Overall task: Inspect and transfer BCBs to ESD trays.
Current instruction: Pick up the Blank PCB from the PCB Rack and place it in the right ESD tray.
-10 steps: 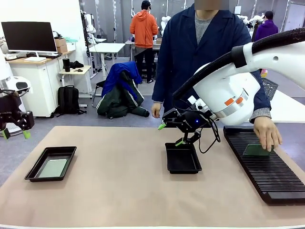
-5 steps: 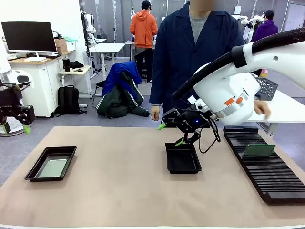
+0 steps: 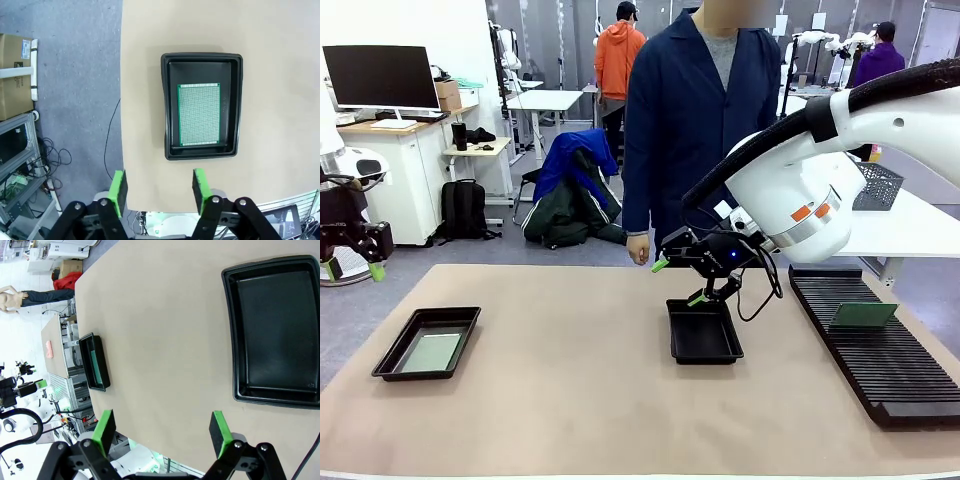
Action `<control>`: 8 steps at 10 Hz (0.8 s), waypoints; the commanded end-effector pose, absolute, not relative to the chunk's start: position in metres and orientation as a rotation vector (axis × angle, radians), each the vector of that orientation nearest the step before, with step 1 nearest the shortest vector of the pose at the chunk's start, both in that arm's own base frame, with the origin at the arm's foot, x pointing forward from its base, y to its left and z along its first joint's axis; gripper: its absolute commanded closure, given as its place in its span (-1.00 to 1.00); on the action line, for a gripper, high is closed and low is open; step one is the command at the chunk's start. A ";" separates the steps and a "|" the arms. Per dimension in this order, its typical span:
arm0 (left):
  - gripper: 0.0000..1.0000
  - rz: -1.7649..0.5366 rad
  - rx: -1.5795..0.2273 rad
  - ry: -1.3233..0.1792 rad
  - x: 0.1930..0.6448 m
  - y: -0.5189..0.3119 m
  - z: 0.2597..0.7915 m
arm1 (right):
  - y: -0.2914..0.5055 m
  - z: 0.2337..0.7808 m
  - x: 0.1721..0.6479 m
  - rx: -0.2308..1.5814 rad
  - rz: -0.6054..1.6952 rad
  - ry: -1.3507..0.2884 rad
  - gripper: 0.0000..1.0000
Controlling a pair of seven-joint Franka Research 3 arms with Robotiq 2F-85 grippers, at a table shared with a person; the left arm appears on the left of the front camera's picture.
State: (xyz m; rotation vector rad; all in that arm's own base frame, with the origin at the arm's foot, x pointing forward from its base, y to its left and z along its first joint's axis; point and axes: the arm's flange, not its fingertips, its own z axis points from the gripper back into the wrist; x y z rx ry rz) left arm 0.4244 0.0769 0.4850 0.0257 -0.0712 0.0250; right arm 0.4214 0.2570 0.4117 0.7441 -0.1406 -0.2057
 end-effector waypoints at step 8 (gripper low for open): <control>-0.72 0.025 0.026 -0.071 0.424 0.077 0.485 | 0.258 0.411 0.421 0.740 -0.209 -0.137 -1.00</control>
